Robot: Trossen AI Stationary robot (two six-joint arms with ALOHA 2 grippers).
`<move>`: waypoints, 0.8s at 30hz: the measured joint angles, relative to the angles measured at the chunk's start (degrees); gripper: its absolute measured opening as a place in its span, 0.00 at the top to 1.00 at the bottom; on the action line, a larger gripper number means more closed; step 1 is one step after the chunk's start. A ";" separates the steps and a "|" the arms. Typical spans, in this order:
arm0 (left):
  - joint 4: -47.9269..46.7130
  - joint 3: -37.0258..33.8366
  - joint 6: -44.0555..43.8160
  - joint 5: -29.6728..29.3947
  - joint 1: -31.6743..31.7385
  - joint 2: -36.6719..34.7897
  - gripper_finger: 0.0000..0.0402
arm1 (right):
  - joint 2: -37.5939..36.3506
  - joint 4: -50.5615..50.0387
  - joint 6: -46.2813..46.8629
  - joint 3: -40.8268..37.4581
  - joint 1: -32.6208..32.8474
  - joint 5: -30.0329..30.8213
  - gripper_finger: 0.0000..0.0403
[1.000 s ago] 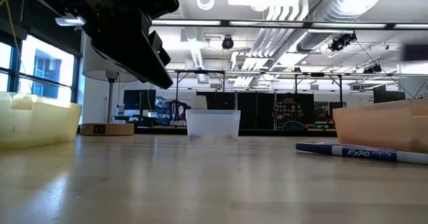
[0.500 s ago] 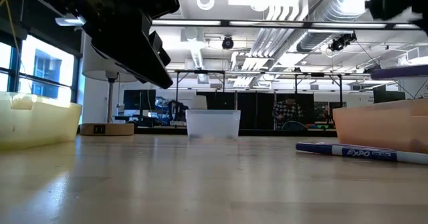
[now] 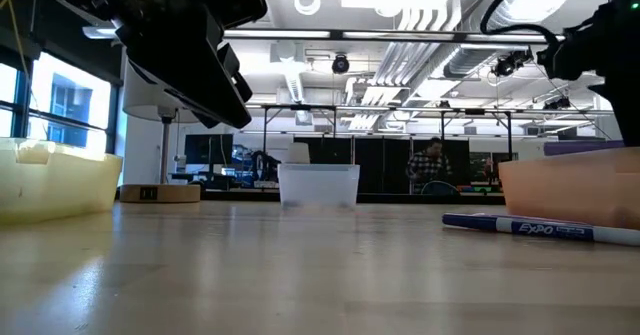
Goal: Pick & Place Markers
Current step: Put the purple highlighter pen into the orange bin, then put the blue pen into the yellow bin
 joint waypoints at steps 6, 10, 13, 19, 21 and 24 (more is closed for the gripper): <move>0.14 0.00 0.41 0.12 0.00 0.00 0.89 | -3.84 0.55 -0.89 0.00 -0.15 3.03 0.78; 0.36 0.00 0.01 -1.93 -0.02 0.00 0.76 | -5.46 0.52 -1.30 0.00 -0.15 5.31 0.71; 0.25 0.00 0.04 -8.82 -0.05 0.00 0.68 | -6.35 0.54 -2.72 0.00 -0.15 5.62 0.69; -4.36 2.68 2.53 -12.60 -1.23 0.00 0.64 | -6.73 2.89 -2.88 0.49 1.63 12.97 0.68; -11.13 5.81 2.92 -15.96 -3.39 0.00 0.64 | -6.73 5.26 -2.97 0.70 3.37 16.66 0.69; -24.30 11.98 2.40 -23.89 -7.67 0.08 0.64 | -6.73 10.15 -4.04 0.70 6.65 22.17 0.71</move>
